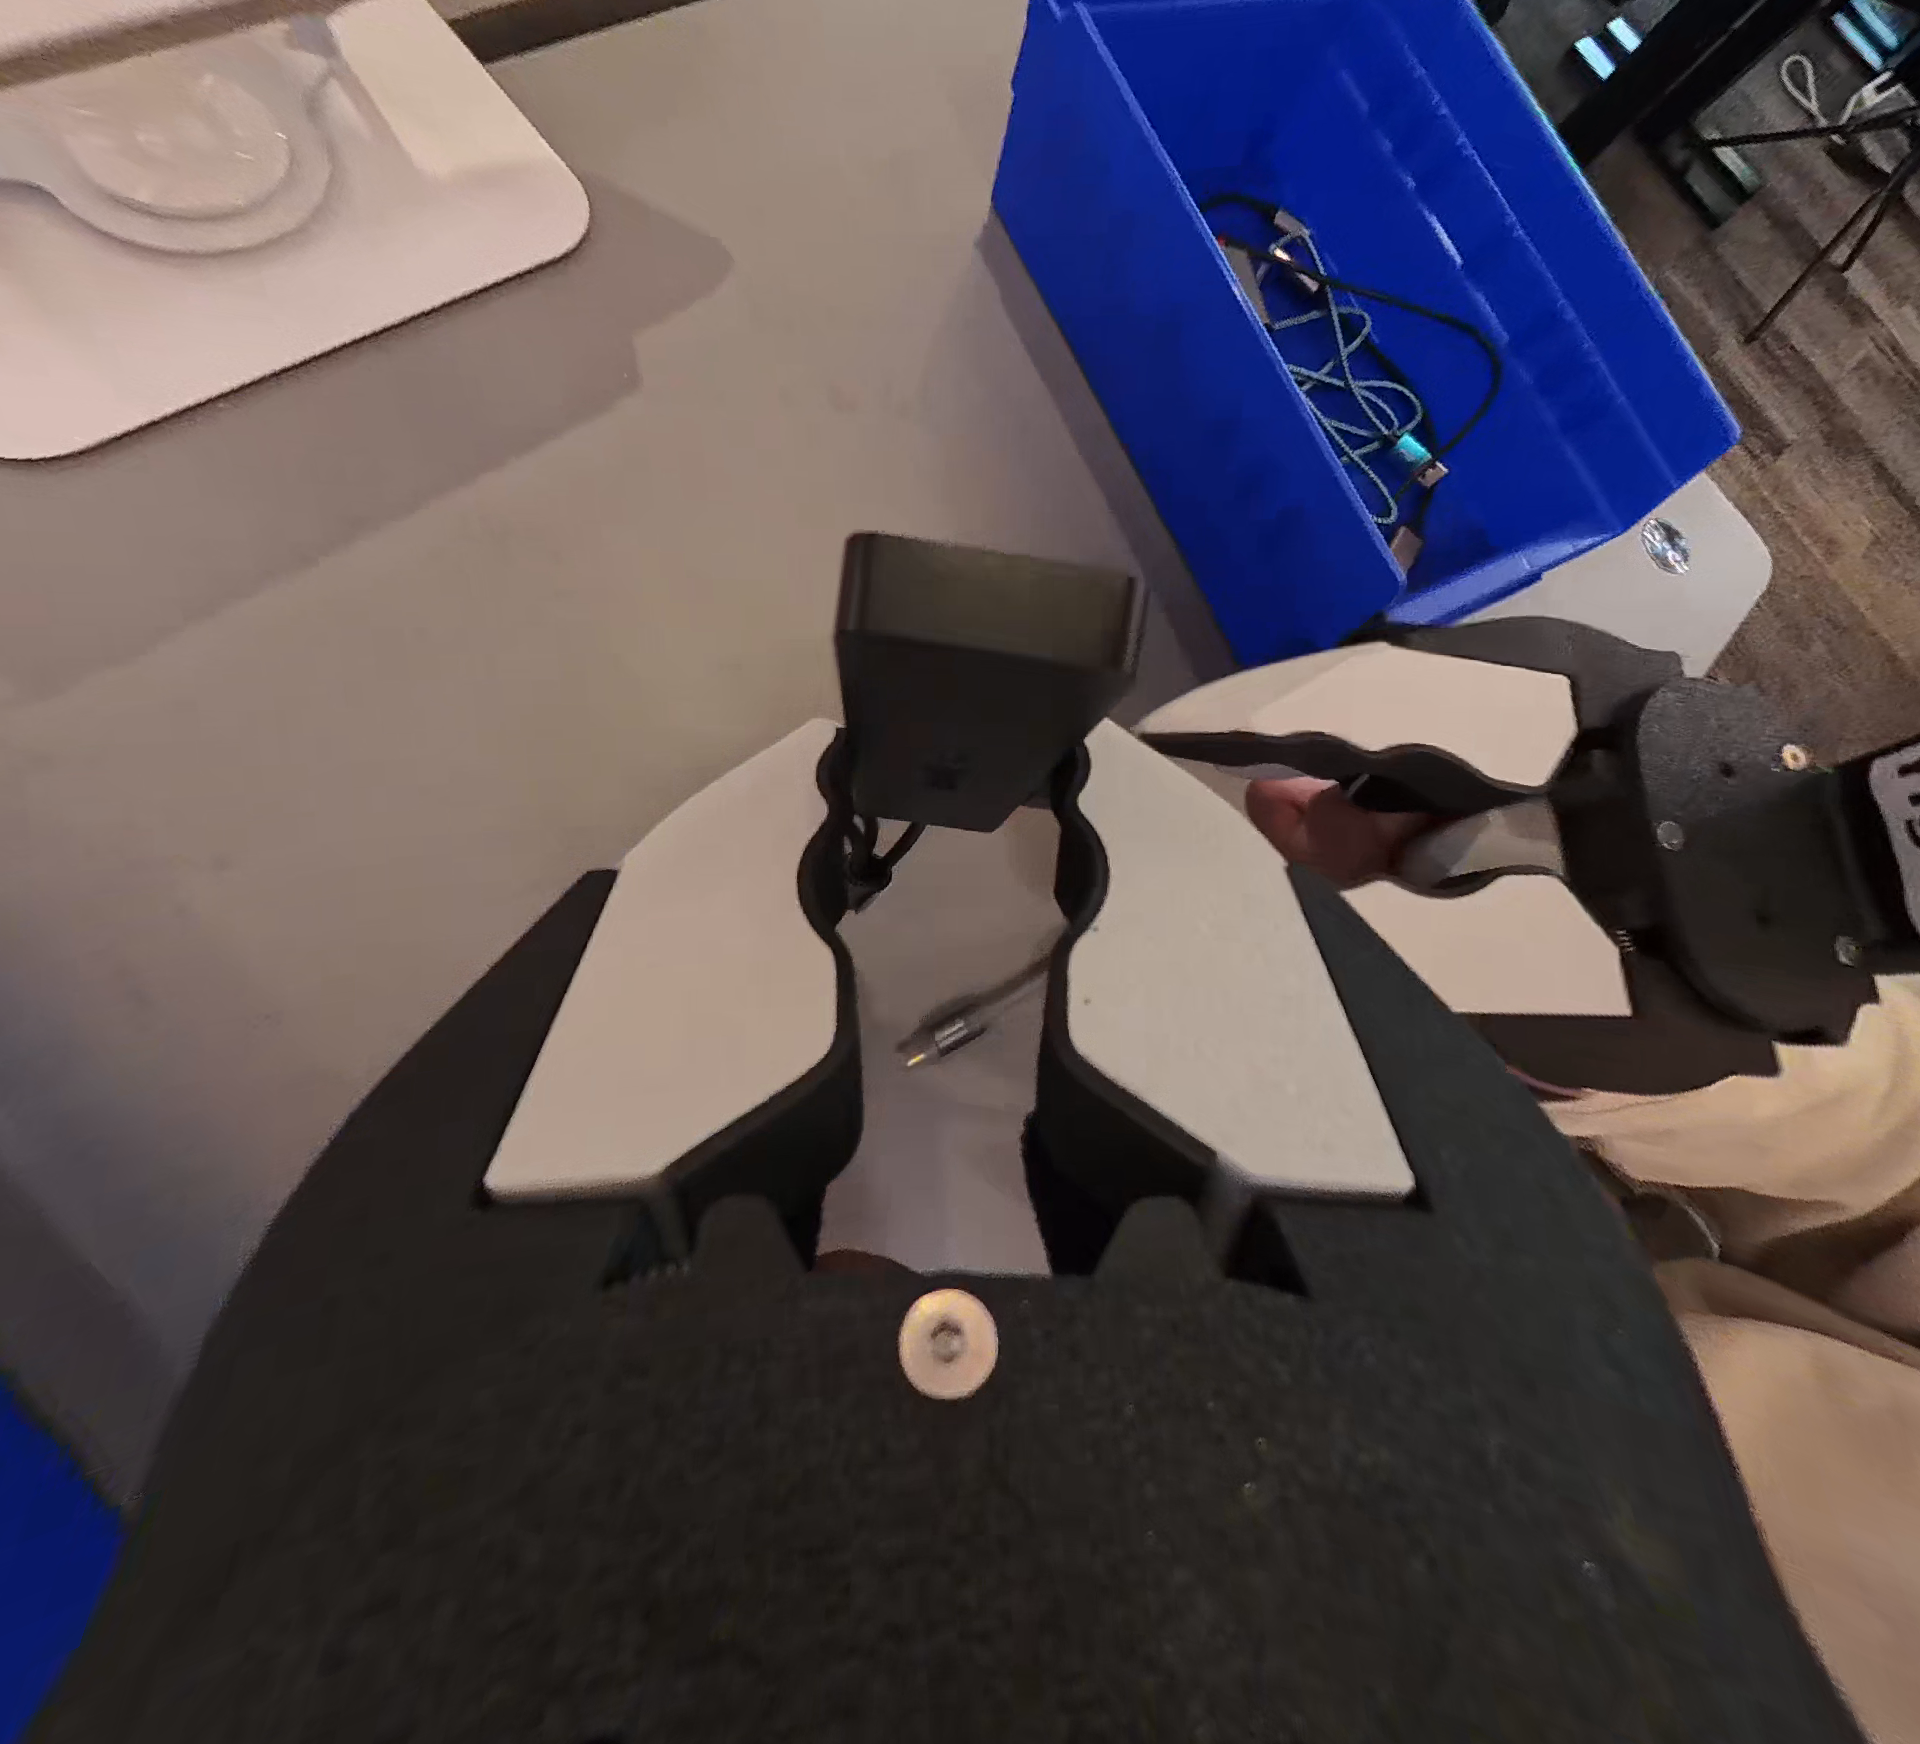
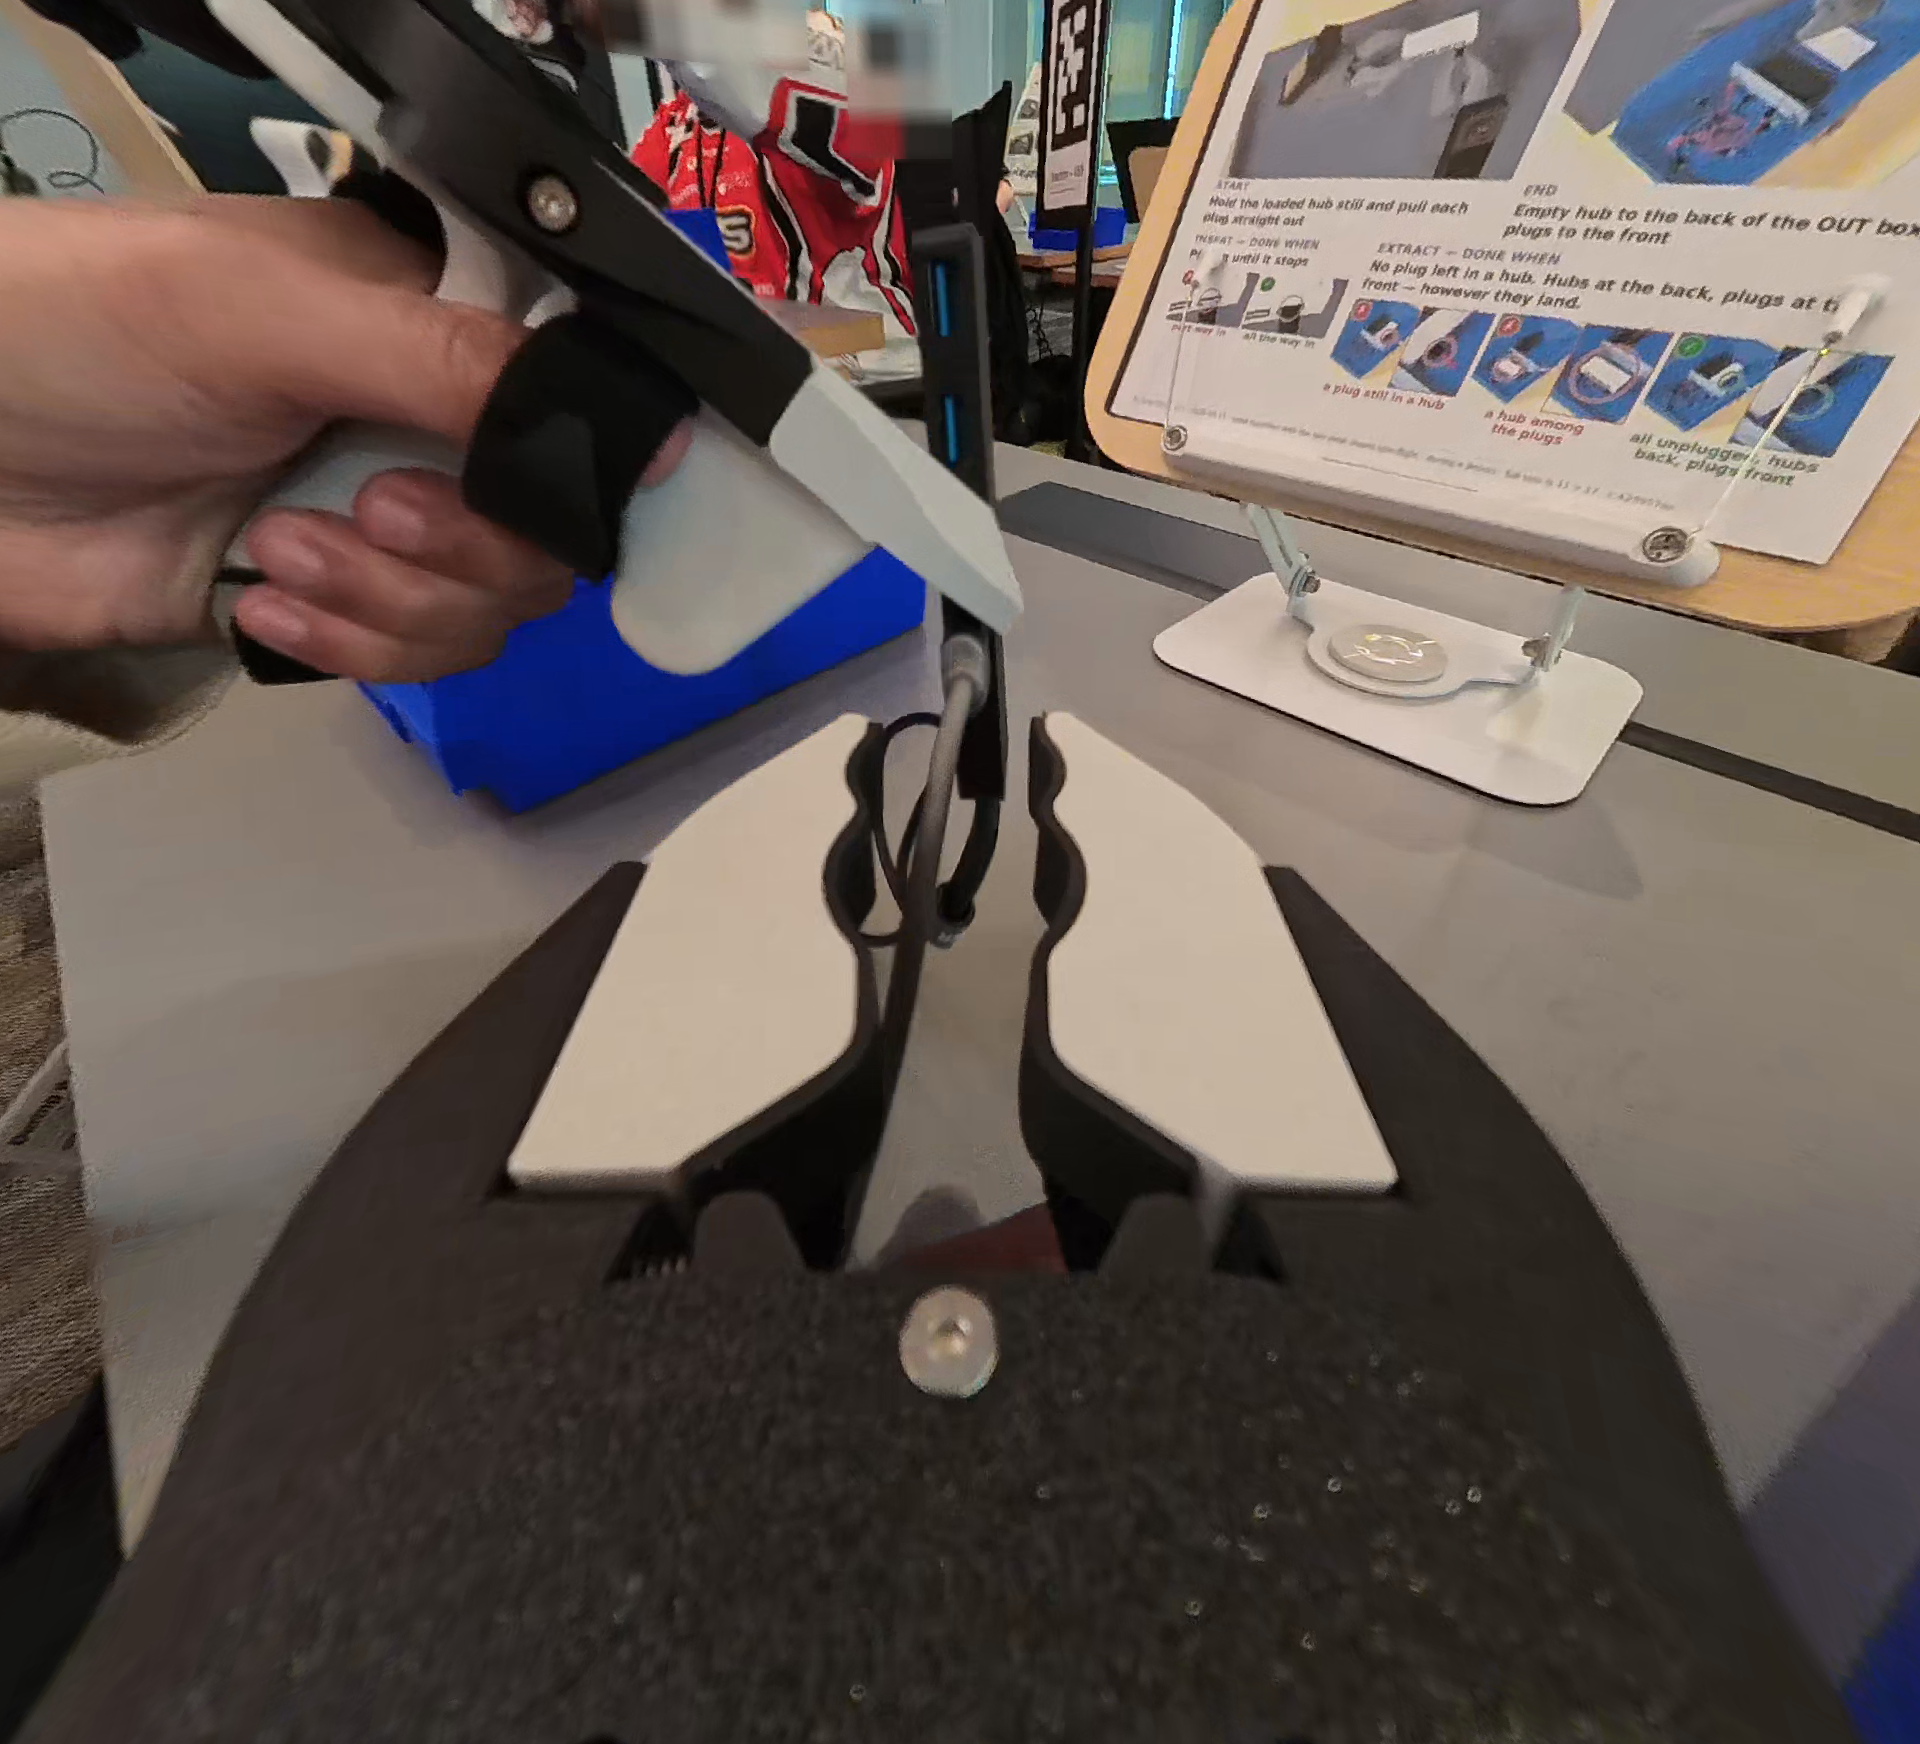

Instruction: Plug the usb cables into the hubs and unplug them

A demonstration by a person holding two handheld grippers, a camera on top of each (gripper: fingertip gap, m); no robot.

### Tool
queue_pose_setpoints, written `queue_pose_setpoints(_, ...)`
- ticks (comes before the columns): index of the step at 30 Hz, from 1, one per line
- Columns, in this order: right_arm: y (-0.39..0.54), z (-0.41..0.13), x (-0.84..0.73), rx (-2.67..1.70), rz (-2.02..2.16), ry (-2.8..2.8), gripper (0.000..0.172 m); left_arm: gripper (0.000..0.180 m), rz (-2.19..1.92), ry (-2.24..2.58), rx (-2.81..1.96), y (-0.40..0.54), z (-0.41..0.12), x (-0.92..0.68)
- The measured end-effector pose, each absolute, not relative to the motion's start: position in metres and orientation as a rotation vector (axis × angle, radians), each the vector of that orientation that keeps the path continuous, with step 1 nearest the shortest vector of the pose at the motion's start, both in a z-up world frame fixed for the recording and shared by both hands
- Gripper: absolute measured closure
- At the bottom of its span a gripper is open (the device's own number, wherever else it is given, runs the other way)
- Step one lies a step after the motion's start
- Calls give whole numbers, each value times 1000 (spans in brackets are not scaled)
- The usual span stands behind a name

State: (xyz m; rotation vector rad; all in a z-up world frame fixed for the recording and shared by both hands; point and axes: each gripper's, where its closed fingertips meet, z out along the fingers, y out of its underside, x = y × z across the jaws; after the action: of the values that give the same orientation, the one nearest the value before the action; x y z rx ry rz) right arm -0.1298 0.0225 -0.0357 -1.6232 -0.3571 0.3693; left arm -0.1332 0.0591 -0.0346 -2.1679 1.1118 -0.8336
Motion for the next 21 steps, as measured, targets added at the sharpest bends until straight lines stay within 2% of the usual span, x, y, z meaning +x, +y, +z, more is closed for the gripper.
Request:
queue_pose_setpoints(4, 32, -43, -128, -1650, 357, -348, 149, 144, -871, 1146, -2171, 49, -42, -122)
queue_pose_setpoints(6, 34, -45, -124, -1645, 341, -339, 162, 144, -864, 1157, -2160, 47, -42, -119)
queue_pose_setpoints(11, 32, -47, -118, -1659, 240, -359, 164, 143, -971, 1198, -2094, 43, -41, -114)
queue_pose_setpoints(15, 33, -51, -113, -1675, 291, -338, 164, 133, -1157, 1157, -1897, 47, -19, -120)
queue_pose_setpoints(21, 31, -49, -108, -1670, 401, -312, 164, 133, -1379, 1166, -1596, 54, -17, -128)
